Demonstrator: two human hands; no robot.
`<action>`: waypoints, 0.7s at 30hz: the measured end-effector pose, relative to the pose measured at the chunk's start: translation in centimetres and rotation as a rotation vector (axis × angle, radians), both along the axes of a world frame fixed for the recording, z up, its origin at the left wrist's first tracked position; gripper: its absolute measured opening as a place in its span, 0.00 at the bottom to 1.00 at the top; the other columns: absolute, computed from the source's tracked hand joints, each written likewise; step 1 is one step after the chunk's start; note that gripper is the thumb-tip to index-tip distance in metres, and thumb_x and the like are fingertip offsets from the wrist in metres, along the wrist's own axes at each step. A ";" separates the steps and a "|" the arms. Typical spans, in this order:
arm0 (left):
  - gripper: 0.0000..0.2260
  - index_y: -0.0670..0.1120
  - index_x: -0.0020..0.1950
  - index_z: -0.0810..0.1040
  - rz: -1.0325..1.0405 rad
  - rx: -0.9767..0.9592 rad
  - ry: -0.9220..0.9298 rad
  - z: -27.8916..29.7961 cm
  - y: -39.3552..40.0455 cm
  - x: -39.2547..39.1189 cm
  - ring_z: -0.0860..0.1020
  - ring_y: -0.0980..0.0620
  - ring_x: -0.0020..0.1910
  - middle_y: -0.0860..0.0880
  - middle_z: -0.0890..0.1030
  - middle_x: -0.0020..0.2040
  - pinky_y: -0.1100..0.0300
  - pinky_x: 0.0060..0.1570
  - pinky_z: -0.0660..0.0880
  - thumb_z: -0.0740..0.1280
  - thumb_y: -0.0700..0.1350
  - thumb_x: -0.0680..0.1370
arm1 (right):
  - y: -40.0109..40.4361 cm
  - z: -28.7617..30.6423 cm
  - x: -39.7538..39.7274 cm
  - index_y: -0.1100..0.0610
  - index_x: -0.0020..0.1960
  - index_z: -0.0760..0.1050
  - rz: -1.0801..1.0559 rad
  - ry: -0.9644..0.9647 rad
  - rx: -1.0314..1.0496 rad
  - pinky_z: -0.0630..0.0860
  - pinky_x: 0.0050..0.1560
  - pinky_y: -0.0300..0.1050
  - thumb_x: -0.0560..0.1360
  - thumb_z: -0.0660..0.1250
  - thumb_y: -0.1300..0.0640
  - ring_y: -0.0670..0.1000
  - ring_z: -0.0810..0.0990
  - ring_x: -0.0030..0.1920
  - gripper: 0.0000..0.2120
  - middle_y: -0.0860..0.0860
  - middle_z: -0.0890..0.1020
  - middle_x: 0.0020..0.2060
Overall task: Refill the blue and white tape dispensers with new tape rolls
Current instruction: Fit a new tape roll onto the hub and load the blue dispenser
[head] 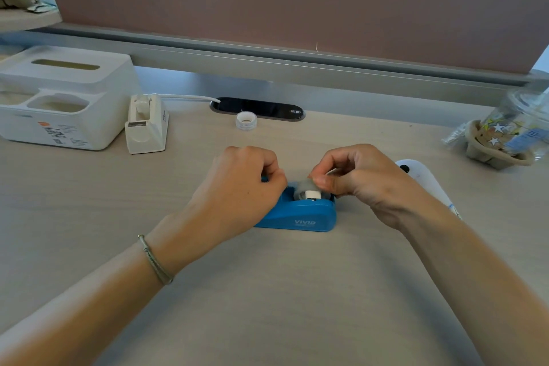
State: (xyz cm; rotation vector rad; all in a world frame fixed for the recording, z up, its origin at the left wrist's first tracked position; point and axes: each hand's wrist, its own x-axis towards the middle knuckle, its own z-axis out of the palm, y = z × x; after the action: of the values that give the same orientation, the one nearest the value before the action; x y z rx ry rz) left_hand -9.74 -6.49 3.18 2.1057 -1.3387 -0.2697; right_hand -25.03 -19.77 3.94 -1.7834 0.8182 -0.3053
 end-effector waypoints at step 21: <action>0.10 0.48 0.41 0.84 -0.094 0.130 0.109 2.5 1.1 2.6 0.75 0.59 0.38 0.55 0.80 0.39 0.73 0.32 0.70 0.67 0.48 0.80 | 1.2 0.2 -0.2 0.42 0.58 0.81 0.190 0.262 -0.416 0.79 0.57 0.46 0.65 0.82 0.52 0.43 0.80 0.54 0.23 0.41 0.83 0.52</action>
State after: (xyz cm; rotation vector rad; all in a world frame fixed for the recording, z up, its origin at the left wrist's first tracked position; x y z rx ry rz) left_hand -7.10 -5.38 5.64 2.1031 -1.3898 -0.5162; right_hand -25.24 -18.53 4.11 -2.3105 0.7987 -0.1209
